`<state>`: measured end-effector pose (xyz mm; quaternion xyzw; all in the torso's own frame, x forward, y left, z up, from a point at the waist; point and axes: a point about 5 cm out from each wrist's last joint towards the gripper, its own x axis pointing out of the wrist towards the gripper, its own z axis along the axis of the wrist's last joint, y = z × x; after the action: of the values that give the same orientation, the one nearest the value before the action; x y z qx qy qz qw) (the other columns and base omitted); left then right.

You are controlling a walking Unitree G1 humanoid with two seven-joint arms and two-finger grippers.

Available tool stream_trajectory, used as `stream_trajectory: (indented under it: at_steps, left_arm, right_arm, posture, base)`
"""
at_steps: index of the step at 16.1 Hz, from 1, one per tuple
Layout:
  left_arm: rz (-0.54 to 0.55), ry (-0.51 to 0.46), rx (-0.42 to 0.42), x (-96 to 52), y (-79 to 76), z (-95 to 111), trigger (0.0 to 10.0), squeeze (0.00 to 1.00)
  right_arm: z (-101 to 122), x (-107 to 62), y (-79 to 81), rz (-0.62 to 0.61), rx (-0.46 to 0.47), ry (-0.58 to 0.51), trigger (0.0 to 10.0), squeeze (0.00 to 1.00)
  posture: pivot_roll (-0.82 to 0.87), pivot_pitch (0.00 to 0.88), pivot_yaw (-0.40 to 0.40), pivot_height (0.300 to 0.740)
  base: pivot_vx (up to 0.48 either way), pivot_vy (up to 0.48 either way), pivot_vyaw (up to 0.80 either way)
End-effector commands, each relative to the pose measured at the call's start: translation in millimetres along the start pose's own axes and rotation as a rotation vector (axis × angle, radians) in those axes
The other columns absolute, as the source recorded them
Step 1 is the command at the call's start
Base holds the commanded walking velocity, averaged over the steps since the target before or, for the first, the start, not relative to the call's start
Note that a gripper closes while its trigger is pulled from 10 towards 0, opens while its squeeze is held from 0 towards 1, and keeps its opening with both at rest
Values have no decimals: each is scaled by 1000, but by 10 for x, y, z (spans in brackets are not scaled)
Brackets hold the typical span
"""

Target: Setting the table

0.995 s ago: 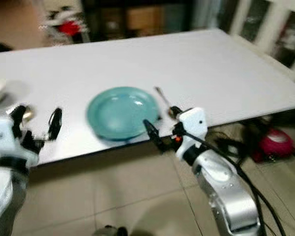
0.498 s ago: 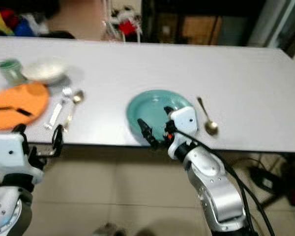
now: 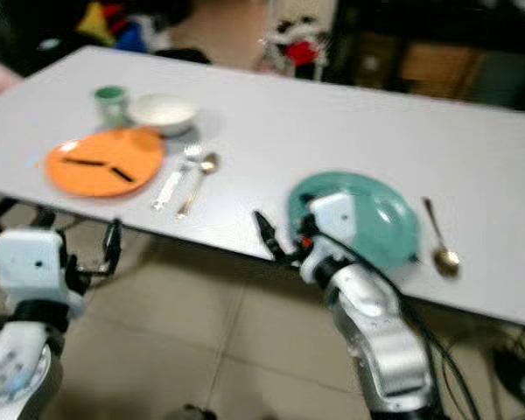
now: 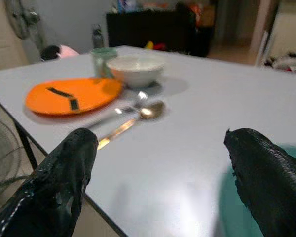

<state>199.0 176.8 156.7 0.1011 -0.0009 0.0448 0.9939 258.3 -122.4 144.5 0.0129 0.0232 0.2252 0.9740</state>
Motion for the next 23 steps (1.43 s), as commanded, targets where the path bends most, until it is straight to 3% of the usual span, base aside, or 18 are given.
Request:
stream_trajectory:
  at_steps: [1, 5, 9, 13, 23]
  left_arm:
    - [-6, -10, 6, 44, 26, 8, 10000, 0]
    - [-1, -27, 1, 135, 53, -11, 10000, 0]
    - [13, -4, -3, 57, 49, -83, 10000, 0]
    - [22, 15, -9, -84, 43, -99, 10000, 0]
    - [60, -3, 50, -94, 167, -14, 10000, 0]
  right_arm:
    - [32, -75, -160, -99, -38, -20, 10000, 0]
    - [1, -272, -274, -211, -30, -10, 10000, 0]
    - [-29, -452, -299, -230, -37, 15, 10000, 0]
    - [7, -320, -289, -221, -20, -1, 10000, 0]
    - [-72, -177, -218, -217, 61, 5, 10000, 0]
  posture:
    - [-12, 0, 22, 740]
    - [-58, 0, 58, 740]
    - [-80, 0, 63, 740]
    - [-61, 0, 40, 740]
    - [-6, 0, 20, 740]
  base:
    - [0, 0, 800]
    - [0, 0, 800]
    - [0, 0, 800]
    - [0, 144, 800]
    - [0, 322, 800]
